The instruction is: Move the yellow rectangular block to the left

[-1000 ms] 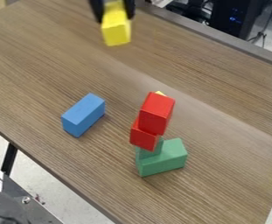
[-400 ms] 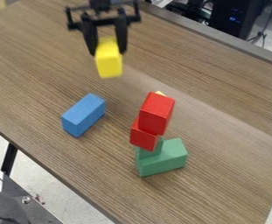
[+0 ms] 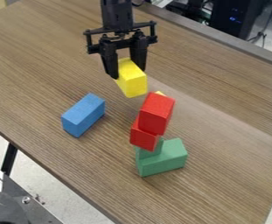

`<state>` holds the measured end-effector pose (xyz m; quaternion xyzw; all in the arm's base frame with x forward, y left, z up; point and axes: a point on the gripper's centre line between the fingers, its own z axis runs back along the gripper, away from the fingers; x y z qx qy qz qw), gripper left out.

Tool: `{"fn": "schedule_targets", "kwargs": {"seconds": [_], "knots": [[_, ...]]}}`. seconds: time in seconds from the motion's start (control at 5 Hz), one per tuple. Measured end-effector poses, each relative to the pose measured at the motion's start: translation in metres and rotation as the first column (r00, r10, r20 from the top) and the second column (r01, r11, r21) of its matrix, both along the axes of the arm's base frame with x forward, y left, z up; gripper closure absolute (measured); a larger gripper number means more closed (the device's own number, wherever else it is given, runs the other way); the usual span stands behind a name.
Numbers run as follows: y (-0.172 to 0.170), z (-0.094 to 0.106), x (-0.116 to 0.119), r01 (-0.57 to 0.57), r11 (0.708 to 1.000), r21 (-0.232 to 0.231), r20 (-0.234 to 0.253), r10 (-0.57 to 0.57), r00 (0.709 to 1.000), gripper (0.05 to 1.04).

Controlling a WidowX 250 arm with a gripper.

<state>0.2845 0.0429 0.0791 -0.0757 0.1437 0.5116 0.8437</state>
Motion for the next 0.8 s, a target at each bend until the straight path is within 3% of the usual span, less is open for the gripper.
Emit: {"fn": "schedule_targets", "kwargs": {"seconds": [0.4, 0.6, 0.8], "knots": [[-0.001, -0.010, 0.001, 0.058, 0.998, -0.028, -0.016, -0.059, 0.998, 0.513], [0.002, -0.010, 0.002, 0.137, 0.989, -0.049, 0.033, -0.135, 0.990, 0.513], [0.014, -0.019, 0.003, 0.342, 0.940, 0.006, 0.090, -0.341, 0.936, 0.513]]}}
